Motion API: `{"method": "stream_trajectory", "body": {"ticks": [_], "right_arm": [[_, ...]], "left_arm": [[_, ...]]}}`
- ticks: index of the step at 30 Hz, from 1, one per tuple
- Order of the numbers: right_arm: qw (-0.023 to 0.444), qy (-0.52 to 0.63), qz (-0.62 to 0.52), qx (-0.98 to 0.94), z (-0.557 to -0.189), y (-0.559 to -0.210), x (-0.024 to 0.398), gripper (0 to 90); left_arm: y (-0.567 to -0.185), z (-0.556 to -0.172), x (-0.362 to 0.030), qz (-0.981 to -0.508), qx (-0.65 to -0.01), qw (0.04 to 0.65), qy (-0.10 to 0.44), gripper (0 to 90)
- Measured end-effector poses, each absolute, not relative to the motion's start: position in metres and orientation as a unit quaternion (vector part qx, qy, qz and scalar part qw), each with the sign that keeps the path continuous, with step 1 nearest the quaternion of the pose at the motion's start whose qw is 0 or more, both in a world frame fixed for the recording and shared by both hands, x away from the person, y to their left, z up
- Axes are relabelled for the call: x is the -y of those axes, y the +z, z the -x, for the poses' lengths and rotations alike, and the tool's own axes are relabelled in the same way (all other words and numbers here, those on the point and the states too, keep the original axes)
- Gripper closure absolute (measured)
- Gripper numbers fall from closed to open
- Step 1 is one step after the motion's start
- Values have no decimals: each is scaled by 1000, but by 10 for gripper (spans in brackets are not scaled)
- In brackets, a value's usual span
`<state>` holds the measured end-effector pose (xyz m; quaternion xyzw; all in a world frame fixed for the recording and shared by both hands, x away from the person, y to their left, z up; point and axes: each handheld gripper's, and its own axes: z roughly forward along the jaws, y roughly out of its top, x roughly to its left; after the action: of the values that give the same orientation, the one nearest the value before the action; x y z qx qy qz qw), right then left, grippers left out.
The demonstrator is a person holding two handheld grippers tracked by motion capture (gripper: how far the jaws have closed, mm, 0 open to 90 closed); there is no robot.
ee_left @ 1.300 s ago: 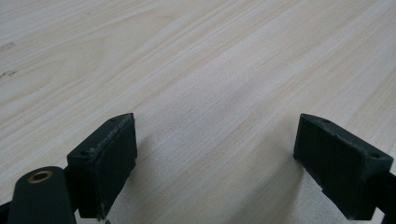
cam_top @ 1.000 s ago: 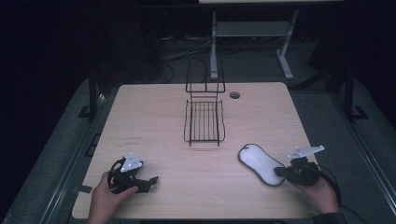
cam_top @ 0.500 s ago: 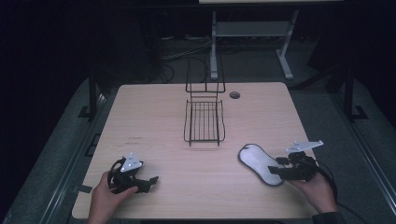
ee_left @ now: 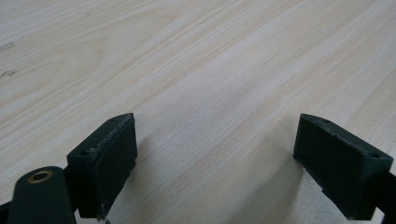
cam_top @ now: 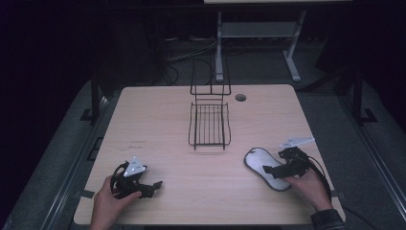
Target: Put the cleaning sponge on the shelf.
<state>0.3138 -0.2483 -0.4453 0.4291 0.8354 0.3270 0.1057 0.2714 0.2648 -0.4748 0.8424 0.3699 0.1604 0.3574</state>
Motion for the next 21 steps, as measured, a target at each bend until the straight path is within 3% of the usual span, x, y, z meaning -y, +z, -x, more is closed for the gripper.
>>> {"method": "stream_trajectory", "body": {"ticks": [21], "right_arm": [[100, 305, -423, -848, -320, -464, 238, 112]], "left_arm": [[-475, -271, -265, -842, -370, 357, 161, 125]]}}
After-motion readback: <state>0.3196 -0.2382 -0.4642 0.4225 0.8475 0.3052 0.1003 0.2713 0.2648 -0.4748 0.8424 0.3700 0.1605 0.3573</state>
